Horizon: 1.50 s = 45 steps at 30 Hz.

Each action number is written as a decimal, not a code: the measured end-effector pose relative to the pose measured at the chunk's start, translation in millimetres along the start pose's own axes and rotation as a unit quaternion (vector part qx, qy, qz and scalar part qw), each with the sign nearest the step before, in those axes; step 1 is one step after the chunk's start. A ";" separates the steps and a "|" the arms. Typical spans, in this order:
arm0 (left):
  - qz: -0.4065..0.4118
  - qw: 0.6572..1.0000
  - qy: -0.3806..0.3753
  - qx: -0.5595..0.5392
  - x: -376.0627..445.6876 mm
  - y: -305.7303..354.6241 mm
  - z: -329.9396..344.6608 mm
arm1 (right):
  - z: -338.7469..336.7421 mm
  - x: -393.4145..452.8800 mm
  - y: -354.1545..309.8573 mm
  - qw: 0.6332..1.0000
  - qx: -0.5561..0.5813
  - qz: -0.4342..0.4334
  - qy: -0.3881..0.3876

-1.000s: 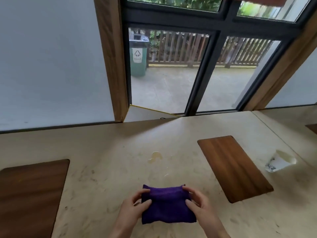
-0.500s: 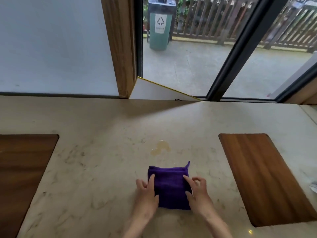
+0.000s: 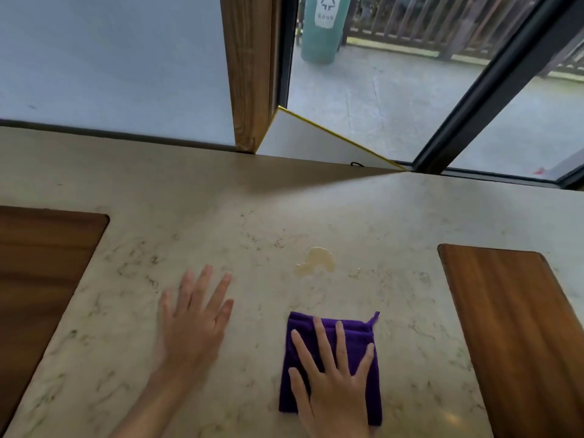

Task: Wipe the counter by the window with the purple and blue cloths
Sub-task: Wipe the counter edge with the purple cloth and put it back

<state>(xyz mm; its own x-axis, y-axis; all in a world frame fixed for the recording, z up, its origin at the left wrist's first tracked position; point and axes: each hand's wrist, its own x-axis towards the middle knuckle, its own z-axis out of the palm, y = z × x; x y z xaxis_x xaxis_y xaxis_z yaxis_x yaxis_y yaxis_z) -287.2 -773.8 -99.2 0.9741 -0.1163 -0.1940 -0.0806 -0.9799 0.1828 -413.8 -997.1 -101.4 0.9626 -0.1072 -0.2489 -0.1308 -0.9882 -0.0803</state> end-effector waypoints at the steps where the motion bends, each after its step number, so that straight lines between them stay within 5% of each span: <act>1: 0.002 1.000 0.006 0.001 -2.1 -1.1 1.4 | 4.2 -6.7 7.0 1.000 -0.010 -0.009 -0.004; 14: 0.010 0.999 0.034 0.029 7.5 -12.9 25.2 | -43.2 136.2 71.3 0.997 0.043 0.057 0.015; 26: 0.018 0.998 0.046 0.050 9.9 -10.1 22.3 | -70.4 285.4 20.3 0.998 0.041 -0.042 0.031; 31: 0.017 0.997 0.041 0.058 11.8 -10.9 22.0 | -53.3 229.4 -1.3 0.996 0.044 -0.053 0.049; 40: 0.009 0.998 0.037 0.044 8.9 -9.0 18.9 | 19.1 -12.5 -11.1 0.995 -0.036 -0.087 0.015; 45: 0.005 0.998 0.046 0.030 4.3 -8.0 20.7 | 28.7 -49.4 4.4 0.989 -0.096 -0.109 0.001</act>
<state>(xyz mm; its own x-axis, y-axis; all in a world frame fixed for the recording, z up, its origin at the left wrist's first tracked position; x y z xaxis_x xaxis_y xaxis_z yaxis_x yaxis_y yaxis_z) -286.7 -769.9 -121.5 0.9881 -0.1142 -0.1030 -0.1010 -0.9870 0.1249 -468.7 -993.0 -117.2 0.9632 0.1110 -0.2446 0.1277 -0.9904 0.0537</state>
